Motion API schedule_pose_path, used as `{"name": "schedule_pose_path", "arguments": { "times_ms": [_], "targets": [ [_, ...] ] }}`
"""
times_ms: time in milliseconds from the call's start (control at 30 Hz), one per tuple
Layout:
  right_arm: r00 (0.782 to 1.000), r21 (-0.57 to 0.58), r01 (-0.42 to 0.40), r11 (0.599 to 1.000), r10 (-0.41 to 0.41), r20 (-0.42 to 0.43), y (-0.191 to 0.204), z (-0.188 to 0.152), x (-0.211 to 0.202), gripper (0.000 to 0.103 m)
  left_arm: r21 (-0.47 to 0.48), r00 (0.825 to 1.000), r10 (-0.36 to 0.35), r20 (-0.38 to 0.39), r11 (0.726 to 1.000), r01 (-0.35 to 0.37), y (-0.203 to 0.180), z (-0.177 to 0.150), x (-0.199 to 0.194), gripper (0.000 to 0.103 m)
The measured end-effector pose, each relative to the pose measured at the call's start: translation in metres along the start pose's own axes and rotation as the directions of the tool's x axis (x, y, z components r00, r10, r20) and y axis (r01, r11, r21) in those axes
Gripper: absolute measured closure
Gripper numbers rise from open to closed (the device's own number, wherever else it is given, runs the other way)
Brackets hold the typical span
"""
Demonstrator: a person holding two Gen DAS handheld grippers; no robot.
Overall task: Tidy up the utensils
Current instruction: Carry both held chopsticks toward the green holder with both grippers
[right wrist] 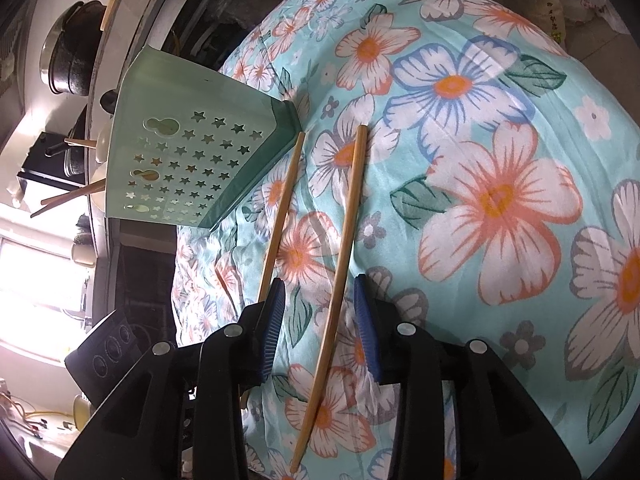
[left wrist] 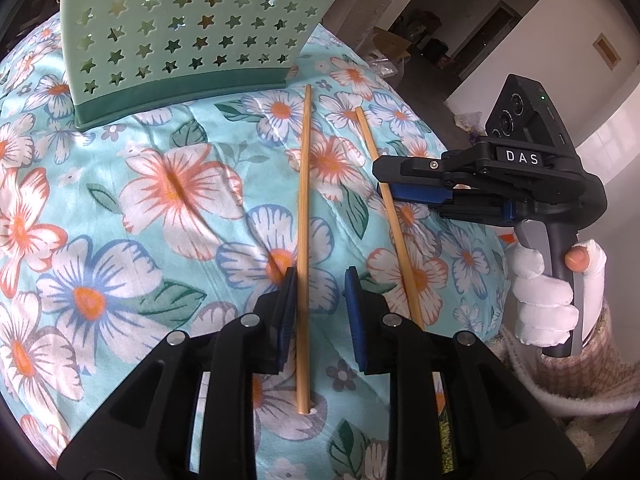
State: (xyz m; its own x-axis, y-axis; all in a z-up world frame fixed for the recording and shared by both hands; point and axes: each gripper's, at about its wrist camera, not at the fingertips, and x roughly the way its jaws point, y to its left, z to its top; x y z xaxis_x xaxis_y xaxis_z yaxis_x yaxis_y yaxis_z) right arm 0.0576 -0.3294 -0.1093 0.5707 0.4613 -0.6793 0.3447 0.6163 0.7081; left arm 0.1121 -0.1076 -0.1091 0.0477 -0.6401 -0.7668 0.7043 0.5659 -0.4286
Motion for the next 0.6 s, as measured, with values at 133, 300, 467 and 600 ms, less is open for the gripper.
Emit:
{"name": "schedule_pose_path", "arguments": {
  "times_ms": [133, 300, 467, 600],
  "targets": [
    [1.0, 0.0, -0.004, 1.0, 0.004, 0.0, -0.003, 0.0, -0.003, 0.068, 0.008, 1.0, -0.005, 0.003, 1.0, 0.005, -0.001, 0.001, 0.0, 0.074],
    [1.0, -0.011, 0.005, 1.0, -0.005, 0.007, -0.004, -0.001, -0.009, 0.068, 0.023, 1.0, -0.005, 0.021, 1.0, 0.005, -0.006, 0.003, -0.004, 0.07],
    [0.999, -0.039, 0.032, 0.999, -0.03, 0.039, 0.0, 0.001, -0.021, 0.068, 0.057, 0.998, -0.014, 0.058, 0.998, 0.011, -0.013, 0.011, -0.013, 0.07],
    [0.995, -0.059, 0.069, 0.996, -0.065, 0.077, 0.002, 0.005, -0.031, 0.068, 0.096, 0.996, 0.006, 0.094, 0.995, -0.015, -0.018, 0.026, -0.017, 0.069]
  ]
}}
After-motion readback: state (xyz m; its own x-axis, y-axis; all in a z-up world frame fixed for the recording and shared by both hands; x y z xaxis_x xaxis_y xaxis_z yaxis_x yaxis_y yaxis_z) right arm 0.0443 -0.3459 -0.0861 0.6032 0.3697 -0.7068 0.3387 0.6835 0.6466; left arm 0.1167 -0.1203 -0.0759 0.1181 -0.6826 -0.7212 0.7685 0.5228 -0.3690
